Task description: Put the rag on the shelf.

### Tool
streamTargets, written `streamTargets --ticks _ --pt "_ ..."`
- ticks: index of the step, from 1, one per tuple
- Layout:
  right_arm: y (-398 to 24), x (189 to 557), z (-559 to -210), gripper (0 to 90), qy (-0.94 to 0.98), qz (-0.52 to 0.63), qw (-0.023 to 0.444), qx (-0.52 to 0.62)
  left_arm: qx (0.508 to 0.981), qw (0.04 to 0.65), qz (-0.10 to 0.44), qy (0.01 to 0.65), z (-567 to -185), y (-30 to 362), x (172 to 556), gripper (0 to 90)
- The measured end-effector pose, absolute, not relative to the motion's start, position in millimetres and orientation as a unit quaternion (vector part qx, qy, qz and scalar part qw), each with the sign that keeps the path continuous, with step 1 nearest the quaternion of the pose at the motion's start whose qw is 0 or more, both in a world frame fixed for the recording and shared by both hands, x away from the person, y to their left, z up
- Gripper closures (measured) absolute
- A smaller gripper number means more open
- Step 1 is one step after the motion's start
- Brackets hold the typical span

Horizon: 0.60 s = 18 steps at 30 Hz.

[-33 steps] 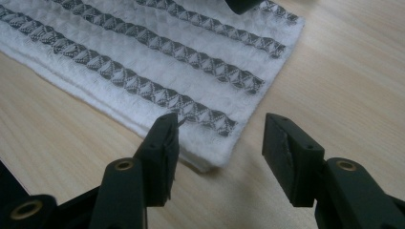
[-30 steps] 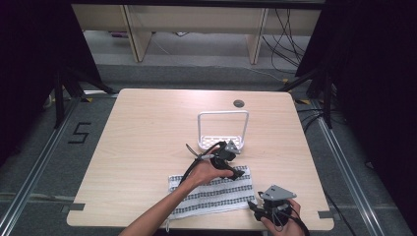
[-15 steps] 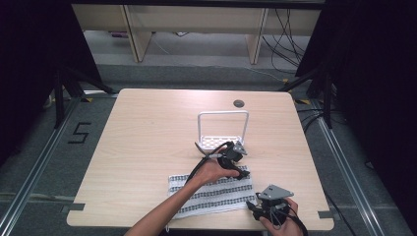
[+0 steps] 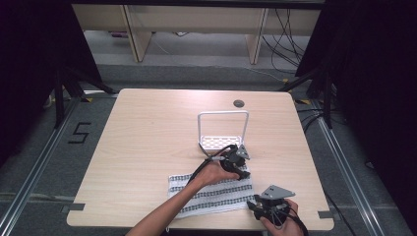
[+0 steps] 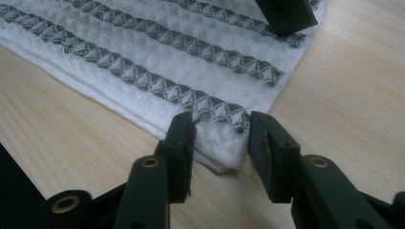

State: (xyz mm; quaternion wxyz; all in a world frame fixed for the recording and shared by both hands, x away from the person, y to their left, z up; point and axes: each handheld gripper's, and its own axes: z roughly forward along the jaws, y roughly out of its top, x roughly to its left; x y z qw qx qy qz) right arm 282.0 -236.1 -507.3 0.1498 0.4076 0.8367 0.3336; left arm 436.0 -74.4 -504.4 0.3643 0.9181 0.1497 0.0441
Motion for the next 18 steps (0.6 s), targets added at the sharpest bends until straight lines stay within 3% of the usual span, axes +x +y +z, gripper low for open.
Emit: streamTargets --ticks 7,11,18 --pt "-237.3 283.3 -508.1 80.4 0.832 0.345 0.134 0.414 0.920 0.362 0.043 0.143 -502.8 -74.5 433.5 79.7" --pt "-238.1 284.5 -508.1 85.5 0.834 0.349 0.136 0.406 0.920 0.363 0.039 0.142 -502.1 -73.8 433.1 83.7" --pt "-244.4 288.6 -497.6 86.5 0.823 0.370 0.150 0.404 0.905 0.390 0.039 0.167 -490.6 -62.1 433.8 84.8"
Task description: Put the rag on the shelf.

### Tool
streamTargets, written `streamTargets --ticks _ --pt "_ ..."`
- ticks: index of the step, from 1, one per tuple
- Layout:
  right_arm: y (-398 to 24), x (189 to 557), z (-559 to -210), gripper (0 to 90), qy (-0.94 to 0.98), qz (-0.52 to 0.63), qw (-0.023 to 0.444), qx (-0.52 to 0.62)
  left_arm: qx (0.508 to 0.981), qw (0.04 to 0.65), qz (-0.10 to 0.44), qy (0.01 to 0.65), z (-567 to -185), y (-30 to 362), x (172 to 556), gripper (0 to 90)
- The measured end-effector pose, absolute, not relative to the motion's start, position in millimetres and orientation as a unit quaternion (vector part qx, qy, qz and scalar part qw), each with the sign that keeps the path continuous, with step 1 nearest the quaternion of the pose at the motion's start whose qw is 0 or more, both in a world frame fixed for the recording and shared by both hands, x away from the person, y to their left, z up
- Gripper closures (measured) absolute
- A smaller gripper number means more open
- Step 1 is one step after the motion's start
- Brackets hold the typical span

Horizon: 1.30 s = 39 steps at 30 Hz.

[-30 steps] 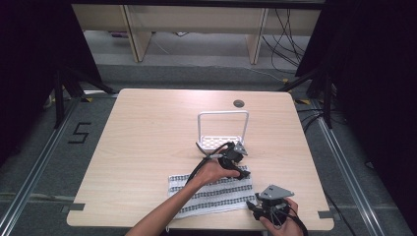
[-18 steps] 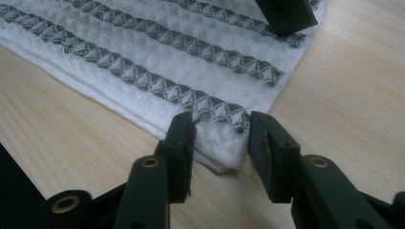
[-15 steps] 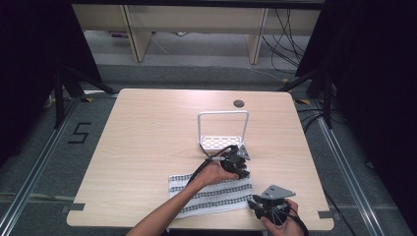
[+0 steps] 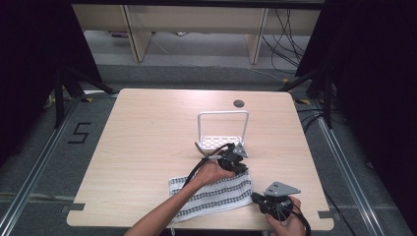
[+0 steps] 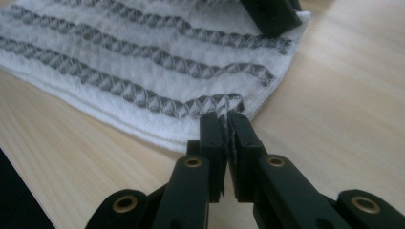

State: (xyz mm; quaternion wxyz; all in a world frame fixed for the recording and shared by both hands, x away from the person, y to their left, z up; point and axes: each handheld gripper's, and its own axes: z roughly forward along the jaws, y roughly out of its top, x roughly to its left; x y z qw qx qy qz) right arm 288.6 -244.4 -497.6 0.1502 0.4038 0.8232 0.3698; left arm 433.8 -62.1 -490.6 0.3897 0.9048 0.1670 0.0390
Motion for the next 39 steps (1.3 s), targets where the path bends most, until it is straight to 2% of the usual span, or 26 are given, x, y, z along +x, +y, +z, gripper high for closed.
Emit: streamTargets --ticks 8,9,12,20,23,26,36,38,39 --pt "-243.9 293.6 -473.6 86.8 0.813 0.401 0.158 0.390 0.888 0.416 0.065 0.186 -449.6 -36.6 427.1 84.9" --pt "-244.7 295.5 -469.8 86.9 0.815 0.404 0.174 0.378 0.886 0.419 0.068 0.188 -444.3 -32.5 427.1 84.9" --pt "-242.5 298.5 -456.9 86.9 0.809 0.419 0.178 0.371 0.877 0.432 0.072 0.198 -429.2 -19.8 428.1 84.9" --pt "-233.8 316.2 -404.7 87.1 0.803 0.441 0.218 0.337 0.850 0.467 0.097 0.224 -382.8 11.9 429.6 84.9" --pt "-232.3 323.1 -385.0 87.2 0.798 0.448 0.214 0.341 0.839 0.481 0.108 0.228 -364.0 21.5 428.9 84.9" --pt "-233.7 334.0 -366.4 87.3 0.790 0.457 0.239 0.330 0.827 0.498 0.110 0.236 -347.9 30.8 427.4 84.8" --pt "-228.4 370.3 -317.2 87.3 0.783 0.464 0.247 0.334 0.793 0.528 0.122 0.277 -321.4 48.3 431.3 84.5" --pt "-227.0 379.0 -309.8 87.3 0.785 0.460 0.265 0.320 0.785 0.537 0.120 0.285 -318.7 51.7 433.8 84.5" --pt "-224.3 381.0 -307.5 87.3 0.780 0.464 0.255 0.333 0.781 0.539 0.122 0.290 -316.9 53.3 434.7 84.4"
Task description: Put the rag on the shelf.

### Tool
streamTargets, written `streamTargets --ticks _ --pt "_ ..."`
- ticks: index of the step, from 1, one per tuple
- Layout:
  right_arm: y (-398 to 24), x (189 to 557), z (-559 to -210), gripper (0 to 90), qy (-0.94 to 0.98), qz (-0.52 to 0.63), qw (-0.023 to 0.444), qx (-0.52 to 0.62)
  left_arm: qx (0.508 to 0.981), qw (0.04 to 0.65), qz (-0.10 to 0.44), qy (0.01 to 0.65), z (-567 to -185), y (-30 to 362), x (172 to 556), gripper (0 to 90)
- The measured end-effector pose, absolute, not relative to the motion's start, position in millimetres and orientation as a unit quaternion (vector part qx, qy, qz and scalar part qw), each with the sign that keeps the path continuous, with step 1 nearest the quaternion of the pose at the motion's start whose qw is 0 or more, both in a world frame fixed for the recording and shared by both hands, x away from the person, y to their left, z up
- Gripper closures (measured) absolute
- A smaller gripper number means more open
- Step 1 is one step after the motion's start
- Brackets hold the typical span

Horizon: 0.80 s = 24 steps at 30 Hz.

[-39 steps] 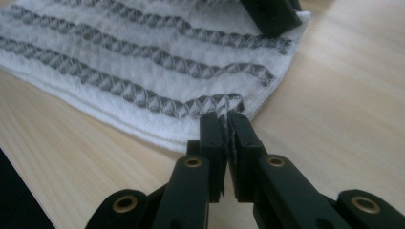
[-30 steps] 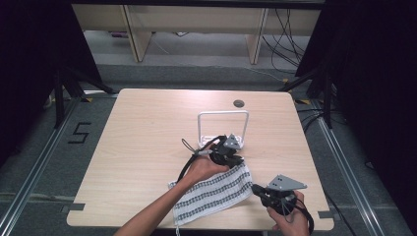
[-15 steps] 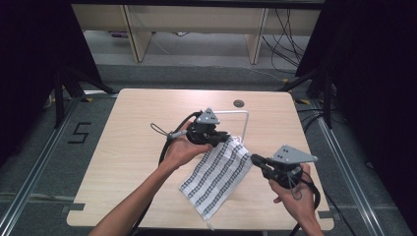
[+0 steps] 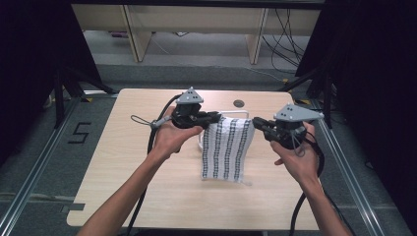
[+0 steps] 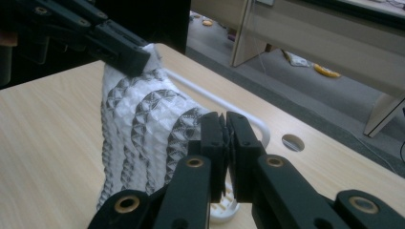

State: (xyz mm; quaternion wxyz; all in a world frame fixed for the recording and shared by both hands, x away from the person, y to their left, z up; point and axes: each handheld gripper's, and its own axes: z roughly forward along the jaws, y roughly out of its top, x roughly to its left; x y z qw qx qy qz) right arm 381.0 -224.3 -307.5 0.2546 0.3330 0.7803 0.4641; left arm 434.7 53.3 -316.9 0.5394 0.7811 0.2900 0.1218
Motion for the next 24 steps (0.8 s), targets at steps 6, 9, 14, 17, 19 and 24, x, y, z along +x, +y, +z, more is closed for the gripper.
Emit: streamTargets --ticks 6,9,14,17,19,24 --pt "-221.1 400.7 -291.7 87.3 0.777 0.467 0.266 0.328 0.768 0.550 0.133 0.301 -302.9 57.6 443.6 84.5" --pt "-218.2 408.2 -284.3 87.3 0.773 0.472 0.271 0.326 0.763 0.552 0.140 0.306 -293.3 60.1 448.3 84.5" --pt "-212.3 421.3 -268.3 87.3 0.770 0.476 0.275 0.323 0.754 0.557 0.153 0.313 -279.3 62.7 458.2 84.5" --pt "-209.7 430.0 -259.8 87.3 0.768 0.473 0.286 0.325 0.750 0.558 0.154 0.319 -274.7 62.6 465.1 84.4" --pt "-207.9 435.4 -255.9 87.3 0.762 0.477 0.288 0.329 0.748 0.560 0.156 0.321 -271.5 62.3 469.1 84.5" --pt "-206.8 445.2 -244.4 87.3 0.761 0.477 0.293 0.329 0.741 0.565 0.164 0.323 -262.6 62.6 478.7 84.5"
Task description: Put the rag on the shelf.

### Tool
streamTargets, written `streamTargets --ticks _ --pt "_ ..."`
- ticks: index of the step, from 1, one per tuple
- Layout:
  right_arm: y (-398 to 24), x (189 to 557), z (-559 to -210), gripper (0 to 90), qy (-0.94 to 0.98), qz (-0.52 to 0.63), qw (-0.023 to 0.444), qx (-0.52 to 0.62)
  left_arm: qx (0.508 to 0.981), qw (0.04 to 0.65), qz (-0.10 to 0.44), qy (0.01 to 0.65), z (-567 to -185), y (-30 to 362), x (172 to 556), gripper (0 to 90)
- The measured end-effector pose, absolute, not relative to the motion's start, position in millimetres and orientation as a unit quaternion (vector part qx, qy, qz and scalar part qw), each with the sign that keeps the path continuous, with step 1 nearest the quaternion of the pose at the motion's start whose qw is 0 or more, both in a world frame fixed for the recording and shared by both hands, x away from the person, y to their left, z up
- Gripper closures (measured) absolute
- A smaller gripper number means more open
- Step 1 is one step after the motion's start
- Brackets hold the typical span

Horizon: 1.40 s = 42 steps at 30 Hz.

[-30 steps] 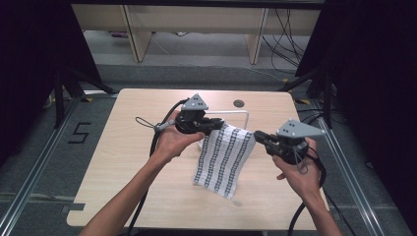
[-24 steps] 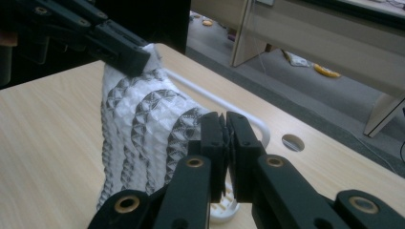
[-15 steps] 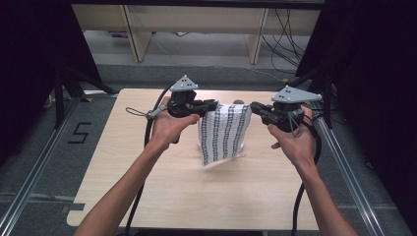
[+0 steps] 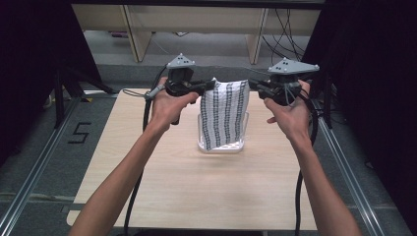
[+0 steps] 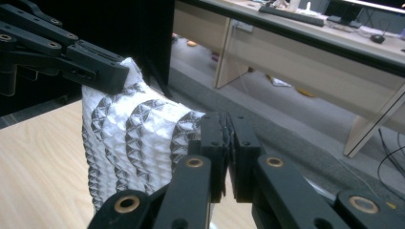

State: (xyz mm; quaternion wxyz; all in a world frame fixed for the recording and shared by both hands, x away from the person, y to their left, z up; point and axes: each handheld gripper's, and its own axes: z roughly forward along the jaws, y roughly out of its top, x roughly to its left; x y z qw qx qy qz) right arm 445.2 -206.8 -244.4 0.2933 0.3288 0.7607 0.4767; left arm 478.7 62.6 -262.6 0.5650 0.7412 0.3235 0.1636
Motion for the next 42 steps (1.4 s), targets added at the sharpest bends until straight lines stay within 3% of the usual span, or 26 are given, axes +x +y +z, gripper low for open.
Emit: streamTargets --ticks 14,26,42 --pt "-201.6 485.1 -232.3 87.3 0.748 0.473 0.303 0.353 0.733 0.561 0.190 0.334 -249.8 58.0 513.1 84.3" --pt "-201.8 530.4 -257.8 87.2 0.743 0.467 0.278 0.391 0.728 0.553 0.168 0.370 -277.5 51.9 549.4 84.2" --pt "-194.2 552.8 -289.2 87.1 0.753 0.443 0.241 0.424 0.737 0.526 0.158 0.394 -308.2 52.9 574.8 83.8"
